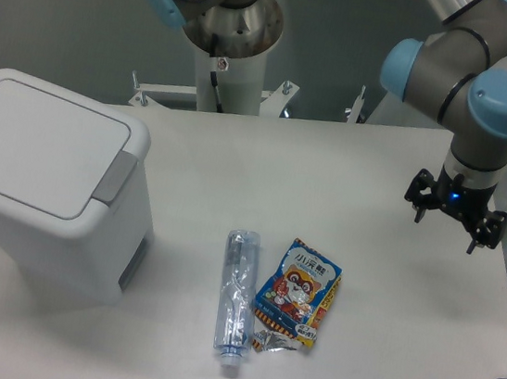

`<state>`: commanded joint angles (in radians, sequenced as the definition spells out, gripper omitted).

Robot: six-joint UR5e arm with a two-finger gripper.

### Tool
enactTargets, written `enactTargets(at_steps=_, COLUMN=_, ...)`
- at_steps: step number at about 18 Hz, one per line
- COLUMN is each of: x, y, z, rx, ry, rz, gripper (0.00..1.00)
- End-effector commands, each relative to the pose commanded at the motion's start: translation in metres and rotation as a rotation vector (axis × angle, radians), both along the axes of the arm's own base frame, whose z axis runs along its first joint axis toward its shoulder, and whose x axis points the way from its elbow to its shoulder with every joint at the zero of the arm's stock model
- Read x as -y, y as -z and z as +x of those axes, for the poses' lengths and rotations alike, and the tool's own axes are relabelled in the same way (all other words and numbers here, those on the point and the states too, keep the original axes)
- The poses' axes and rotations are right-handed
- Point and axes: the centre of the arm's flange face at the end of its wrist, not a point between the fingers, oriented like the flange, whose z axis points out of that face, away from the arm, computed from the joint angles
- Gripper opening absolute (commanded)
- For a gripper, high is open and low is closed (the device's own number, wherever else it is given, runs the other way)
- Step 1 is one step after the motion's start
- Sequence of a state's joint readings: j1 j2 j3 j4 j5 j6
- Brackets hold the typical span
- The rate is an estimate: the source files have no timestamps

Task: Open the trash can
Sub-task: 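Move the open gripper over toward the white trash can lid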

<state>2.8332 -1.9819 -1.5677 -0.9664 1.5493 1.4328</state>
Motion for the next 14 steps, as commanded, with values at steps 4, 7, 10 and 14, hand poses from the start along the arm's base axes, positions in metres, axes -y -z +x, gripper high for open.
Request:
enactTargets(at_steps=4, x=-0.002, y=-0.003, z=0.004, rx=-0.002, ry=0.006, rz=0.0, gripper=1.0)
enactTargets(at_steps=7, x=-0.012, y=-0.008, z=0.013, rx=-0.001, ry=0.026, rz=0.006, gripper=1.0)
enactTargets(at_steps=10, x=-0.02, y=-0.02, z=0.026, rx=0.014, ry=0.028, rz=0.006, gripper=1.0)
enactTargets(at_steps=14, x=-0.034, y=-0.037, z=0.046, rx=0.075, ry=0.058, rz=-0.006, gripper=1.0)
